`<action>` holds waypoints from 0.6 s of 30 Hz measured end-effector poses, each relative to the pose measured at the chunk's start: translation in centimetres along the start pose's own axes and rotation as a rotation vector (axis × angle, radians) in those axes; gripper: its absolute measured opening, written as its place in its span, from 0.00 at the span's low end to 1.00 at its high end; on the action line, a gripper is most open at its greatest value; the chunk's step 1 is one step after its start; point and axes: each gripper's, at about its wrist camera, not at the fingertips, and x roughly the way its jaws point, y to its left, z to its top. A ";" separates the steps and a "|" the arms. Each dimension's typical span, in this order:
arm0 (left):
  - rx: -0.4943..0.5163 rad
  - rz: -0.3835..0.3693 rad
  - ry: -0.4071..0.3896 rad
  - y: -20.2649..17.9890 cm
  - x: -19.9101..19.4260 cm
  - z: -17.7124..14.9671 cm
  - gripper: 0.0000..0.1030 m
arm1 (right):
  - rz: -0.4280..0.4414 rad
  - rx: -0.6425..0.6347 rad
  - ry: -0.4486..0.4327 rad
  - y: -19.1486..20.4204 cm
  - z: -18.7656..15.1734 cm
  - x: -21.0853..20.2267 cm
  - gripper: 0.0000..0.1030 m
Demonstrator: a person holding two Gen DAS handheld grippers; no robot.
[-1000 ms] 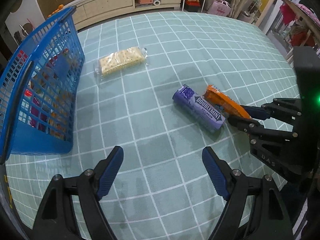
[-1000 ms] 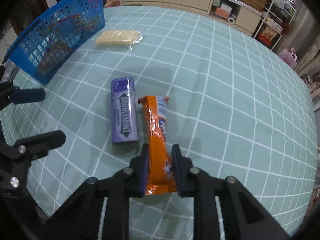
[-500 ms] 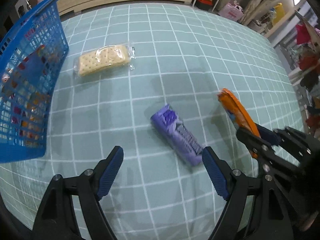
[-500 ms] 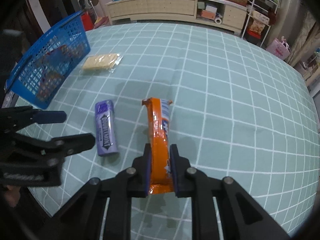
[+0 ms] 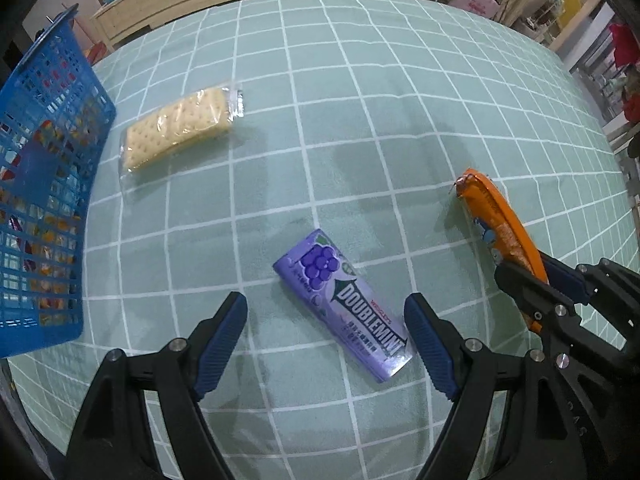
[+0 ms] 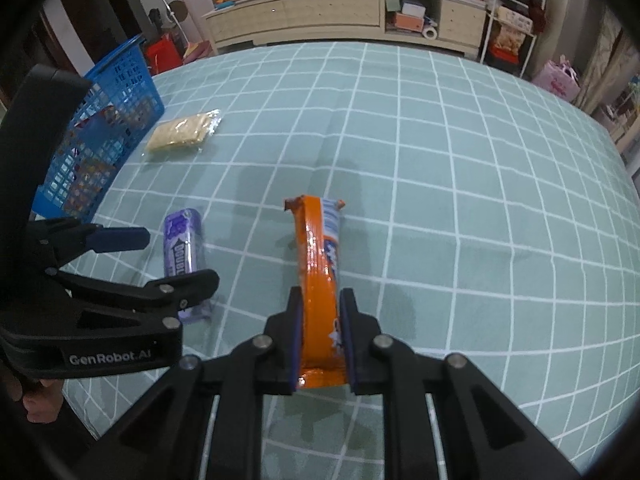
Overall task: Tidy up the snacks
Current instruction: 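Grasp the purple Doublemint pack with the left tool while the right tool holds the orange bar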
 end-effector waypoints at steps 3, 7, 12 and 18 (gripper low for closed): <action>-0.005 -0.028 -0.002 -0.1 0.5 -0.5 0.65 | 0.005 0.010 0.001 -0.1 -0.2 -0.1 0.20; 0.036 -0.019 -0.036 -0.8 0.4 -1.8 0.39 | 0.009 0.018 0.012 0.2 -0.4 -0.2 0.20; 0.053 -0.079 -0.038 0.0 -0.5 -2.4 0.28 | 0.042 0.065 0.013 0.8 -0.5 -0.6 0.20; 0.097 -0.118 -0.134 1.8 -5.0 -3.1 0.28 | 0.015 0.056 -0.010 2.5 0.4 -2.5 0.20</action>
